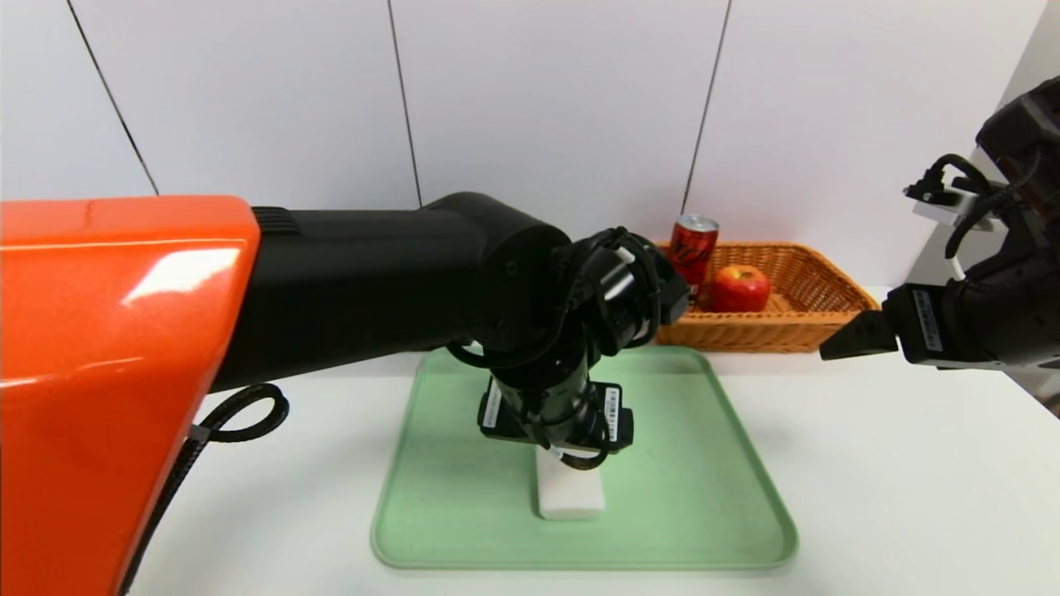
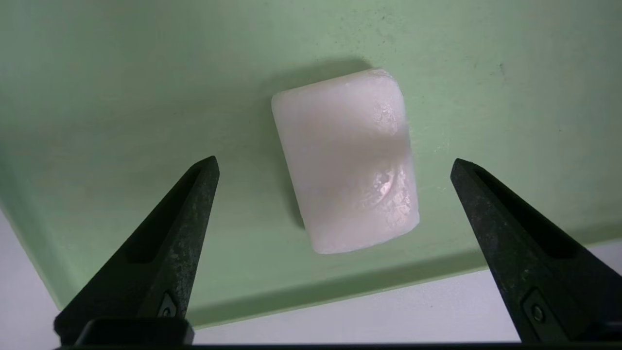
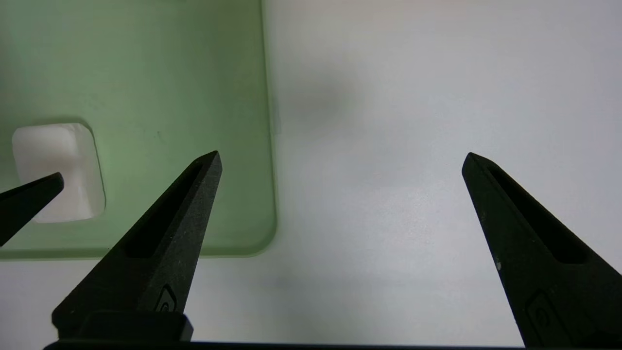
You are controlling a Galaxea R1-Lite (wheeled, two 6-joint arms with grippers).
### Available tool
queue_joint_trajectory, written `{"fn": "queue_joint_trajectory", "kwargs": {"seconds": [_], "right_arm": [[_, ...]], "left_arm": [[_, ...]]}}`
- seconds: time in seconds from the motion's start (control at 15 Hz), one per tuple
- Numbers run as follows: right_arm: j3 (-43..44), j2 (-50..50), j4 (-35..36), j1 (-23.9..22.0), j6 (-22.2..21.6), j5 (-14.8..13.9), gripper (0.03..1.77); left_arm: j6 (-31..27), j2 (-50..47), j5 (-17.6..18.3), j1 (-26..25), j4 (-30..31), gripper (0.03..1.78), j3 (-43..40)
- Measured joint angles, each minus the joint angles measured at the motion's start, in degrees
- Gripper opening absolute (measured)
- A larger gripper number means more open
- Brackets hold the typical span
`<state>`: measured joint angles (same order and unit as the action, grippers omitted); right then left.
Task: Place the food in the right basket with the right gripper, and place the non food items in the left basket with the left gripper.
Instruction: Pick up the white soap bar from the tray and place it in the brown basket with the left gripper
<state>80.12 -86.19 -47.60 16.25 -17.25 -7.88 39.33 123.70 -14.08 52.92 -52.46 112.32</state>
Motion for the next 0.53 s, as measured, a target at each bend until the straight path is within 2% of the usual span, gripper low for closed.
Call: {"fn": "queue_joint_trajectory", "kwargs": {"seconds": [0.53], "right_arm": [[-0.8,0.2,0.1,0.4,-1.3,-0.2,1.71]], "left_arm": [[0.7,2.0,1.5,-0.2,0.6,1.69,0.3]]}}
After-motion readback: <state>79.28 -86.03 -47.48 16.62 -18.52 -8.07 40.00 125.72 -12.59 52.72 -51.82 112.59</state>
